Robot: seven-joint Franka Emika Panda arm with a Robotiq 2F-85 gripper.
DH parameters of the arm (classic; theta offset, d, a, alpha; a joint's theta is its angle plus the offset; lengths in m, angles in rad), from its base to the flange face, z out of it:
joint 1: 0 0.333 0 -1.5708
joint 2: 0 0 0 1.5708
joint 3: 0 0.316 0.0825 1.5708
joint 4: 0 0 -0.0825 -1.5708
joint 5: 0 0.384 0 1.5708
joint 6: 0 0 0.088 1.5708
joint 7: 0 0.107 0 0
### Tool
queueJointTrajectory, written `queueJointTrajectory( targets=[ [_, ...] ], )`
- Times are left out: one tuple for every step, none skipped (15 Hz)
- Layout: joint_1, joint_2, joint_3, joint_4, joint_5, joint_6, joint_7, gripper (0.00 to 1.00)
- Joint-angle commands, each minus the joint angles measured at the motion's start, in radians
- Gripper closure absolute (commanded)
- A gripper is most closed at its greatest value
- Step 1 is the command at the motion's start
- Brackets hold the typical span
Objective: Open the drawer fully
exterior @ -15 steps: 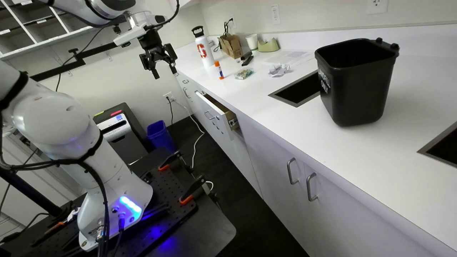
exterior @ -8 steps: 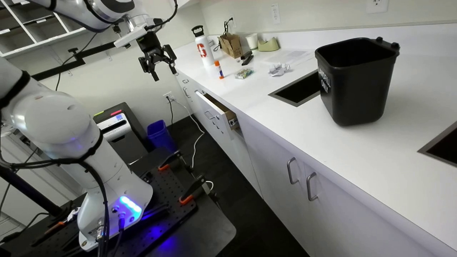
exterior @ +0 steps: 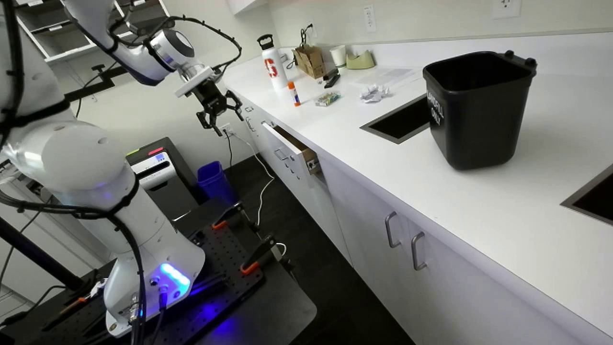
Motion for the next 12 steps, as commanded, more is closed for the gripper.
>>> queueJointTrajectory(
  targets=[
    [0.076, 0.22, -0.017, 0.121, -0.14, -0.053, 0.049, 0.0],
    [0.099, 0.268, -0.025, 0.142, -0.159, -0.06, 0.046, 0.0],
    [0.117, 0.302, -0.032, 0.162, -0.161, -0.067, 0.032, 0.0],
    [0.123, 0.299, -0.037, 0.164, -0.145, -0.078, 0.013, 0.0],
    [0.113, 0.26, -0.04, 0.108, -0.13, -0.015, 0.024, 0.0],
    [0.124, 0.288, -0.044, 0.126, -0.13, -0.022, 0.023, 0.0],
    [0.13, 0.303, -0.046, 0.138, -0.13, -0.028, 0.023, 0.0],
    [0.131, 0.307, -0.047, 0.146, -0.13, -0.032, 0.021, 0.0],
    [0.13, 0.307, -0.048, 0.151, -0.13, -0.036, 0.02, 0.0],
    [0.13, 0.307, -0.048, 0.154, -0.13, -0.039, 0.02, 0.0],
    [0.151, 0.332, -0.056, 0.173, -0.159, -0.064, 0.039, 0.0],
    [0.173, 0.354, -0.064, 0.184, -0.192, -0.076, 0.061, 0.0]
  ],
)
